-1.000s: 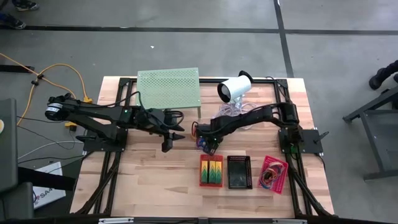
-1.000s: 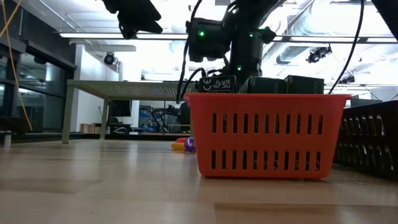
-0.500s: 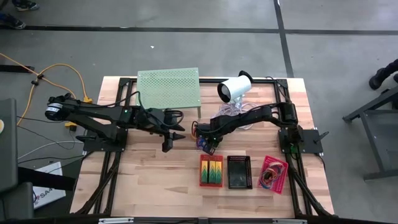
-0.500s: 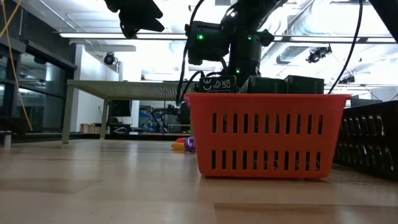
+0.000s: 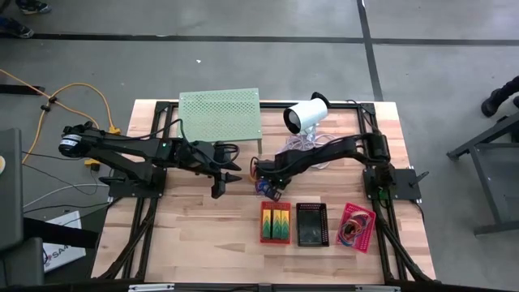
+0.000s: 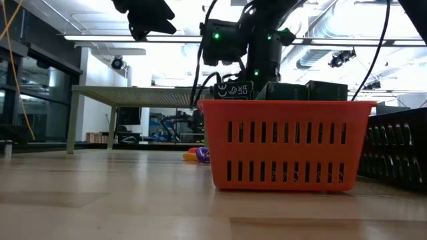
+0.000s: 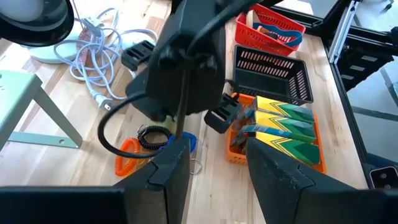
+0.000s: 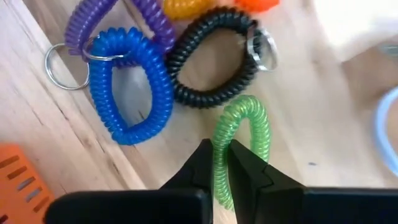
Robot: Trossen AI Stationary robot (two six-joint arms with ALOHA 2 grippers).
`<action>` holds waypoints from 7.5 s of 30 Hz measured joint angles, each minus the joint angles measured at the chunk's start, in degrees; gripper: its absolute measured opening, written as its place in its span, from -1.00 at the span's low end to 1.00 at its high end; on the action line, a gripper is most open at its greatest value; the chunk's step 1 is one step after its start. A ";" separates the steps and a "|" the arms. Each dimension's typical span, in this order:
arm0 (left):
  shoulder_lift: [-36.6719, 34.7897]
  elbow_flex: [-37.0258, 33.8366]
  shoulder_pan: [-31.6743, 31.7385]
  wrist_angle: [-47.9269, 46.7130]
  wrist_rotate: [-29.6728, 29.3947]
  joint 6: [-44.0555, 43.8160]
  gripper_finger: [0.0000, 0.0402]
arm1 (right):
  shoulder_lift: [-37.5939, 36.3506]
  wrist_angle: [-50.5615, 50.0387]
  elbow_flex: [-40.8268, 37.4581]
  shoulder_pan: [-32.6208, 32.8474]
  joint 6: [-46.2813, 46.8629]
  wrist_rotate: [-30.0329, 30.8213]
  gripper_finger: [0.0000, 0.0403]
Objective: Pick & Place Office Desk Supplies
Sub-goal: Put the green wrist coil into the black basket, then put the black wrist coil into the black basket
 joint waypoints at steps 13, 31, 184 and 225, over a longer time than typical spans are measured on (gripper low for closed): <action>0.01 0.00 0.00 0.05 0.02 0.00 -0.24 | -8.57 -4.06 0.02 -0.68 -0.36 3.32 -0.91; 0.00 0.00 0.01 0.39 0.00 0.00 -0.24 | -14.77 -15.05 0.00 9.58 19.70 -0.19 -0.91; 0.02 0.00 -0.01 0.66 0.02 0.00 -0.24 | -14.69 22.18 -12.59 -3.32 -19.06 2.90 -0.36; 0.00 0.02 0.01 3.76 0.02 0.00 -0.24 | -2.66 28.91 -12.54 -3.54 -17.44 2.54 -0.36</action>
